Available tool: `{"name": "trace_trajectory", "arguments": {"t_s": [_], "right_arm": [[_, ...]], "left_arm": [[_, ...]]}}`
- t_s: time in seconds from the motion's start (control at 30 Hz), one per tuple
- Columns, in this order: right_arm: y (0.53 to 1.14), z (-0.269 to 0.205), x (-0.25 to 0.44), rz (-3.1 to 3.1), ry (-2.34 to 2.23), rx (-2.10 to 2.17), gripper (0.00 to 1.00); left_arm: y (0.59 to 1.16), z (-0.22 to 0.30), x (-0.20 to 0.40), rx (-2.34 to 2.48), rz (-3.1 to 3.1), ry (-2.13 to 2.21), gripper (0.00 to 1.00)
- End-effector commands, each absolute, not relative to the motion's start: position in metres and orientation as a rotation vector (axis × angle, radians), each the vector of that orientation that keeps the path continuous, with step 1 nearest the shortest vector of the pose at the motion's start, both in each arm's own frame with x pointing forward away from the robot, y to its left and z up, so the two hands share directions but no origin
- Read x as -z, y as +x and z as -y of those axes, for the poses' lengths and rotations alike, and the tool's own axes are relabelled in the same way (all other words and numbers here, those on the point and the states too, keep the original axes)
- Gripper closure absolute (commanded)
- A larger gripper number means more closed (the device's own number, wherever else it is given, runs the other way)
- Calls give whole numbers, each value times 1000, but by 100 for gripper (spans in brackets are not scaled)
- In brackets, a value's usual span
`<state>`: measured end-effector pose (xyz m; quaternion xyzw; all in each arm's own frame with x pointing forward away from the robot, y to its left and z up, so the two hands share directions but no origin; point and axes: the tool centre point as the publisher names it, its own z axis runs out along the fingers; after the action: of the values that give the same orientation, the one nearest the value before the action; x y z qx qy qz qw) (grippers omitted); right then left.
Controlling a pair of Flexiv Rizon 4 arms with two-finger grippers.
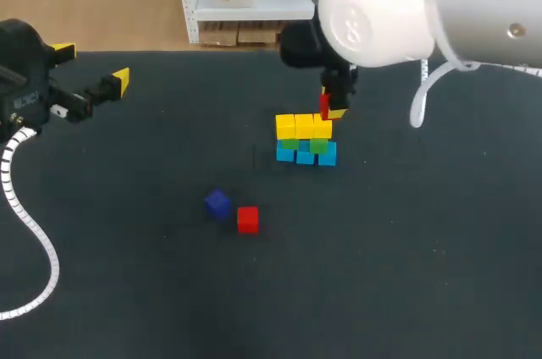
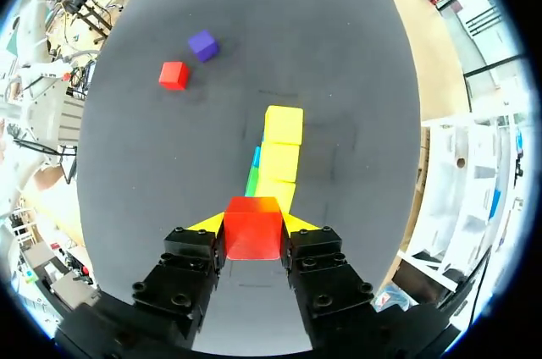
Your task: Place the blue cubes, place green cubes on the blue cubes, place the yellow cubes on the green cubes, then place the red cubes on the yellow cubes, and place purple cube on the red cubes.
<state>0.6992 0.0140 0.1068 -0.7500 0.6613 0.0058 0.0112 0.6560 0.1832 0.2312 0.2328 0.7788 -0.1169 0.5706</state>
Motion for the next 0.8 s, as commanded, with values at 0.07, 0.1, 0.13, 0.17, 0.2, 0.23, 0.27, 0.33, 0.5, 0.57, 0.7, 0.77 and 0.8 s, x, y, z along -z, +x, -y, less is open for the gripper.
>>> {"name": "trace_trajectory", "arguments": {"t_s": [0.07,0.1,0.13,0.17,0.2,0.23,0.27,0.33,0.5,0.57,0.7,0.77,0.8], "right_arm": [[709,-22,-105,-2067,-2355,-42,100],[711,-23,-104,-2068,-2354,-43,100],[712,-24,-103,-2070,-2353,-43,100],[713,-24,-103,-2072,-2351,-43,100],[713,-25,-102,-2072,-2352,-48,100],[714,-26,-101,-2072,-2354,-51,100],[715,-27,-99,-2073,-2356,-55,100],[718,-28,-96,-2080,-2360,-60,100],[725,-32,-91,-2094,-2361,-51,100],[727,-32,-90,-2098,-2363,-51,100],[730,-33,-88,-2103,-2362,-46,100],[731,-33,-88,-2108,-2359,-45,100],[730,-33,-87,-2109,-2359,-46,100]], "left_arm": [[656,-186,-232,282,-1825,552,0],[656,-186,-232,282,-1825,552,0],[656,-186,-232,282,-1825,552,0],[656,-186,-232,282,-1825,552,0],[656,-186,-232,282,-1825,552,0],[656,-186,-232,282,-1825,552,0],[656,-186,-232,282,-1825,552,0],[656,-186,-232,282,-1825,552,0],[656,-186,-232,282,-1825,552,0],[656,-186,-232,282,-1825,552,0],[656,-186,-232,282,-1825,552,0],[656,-186,-232,282,-1825,552,0],[656,-186,-232,282,-1825,552,0]]}}
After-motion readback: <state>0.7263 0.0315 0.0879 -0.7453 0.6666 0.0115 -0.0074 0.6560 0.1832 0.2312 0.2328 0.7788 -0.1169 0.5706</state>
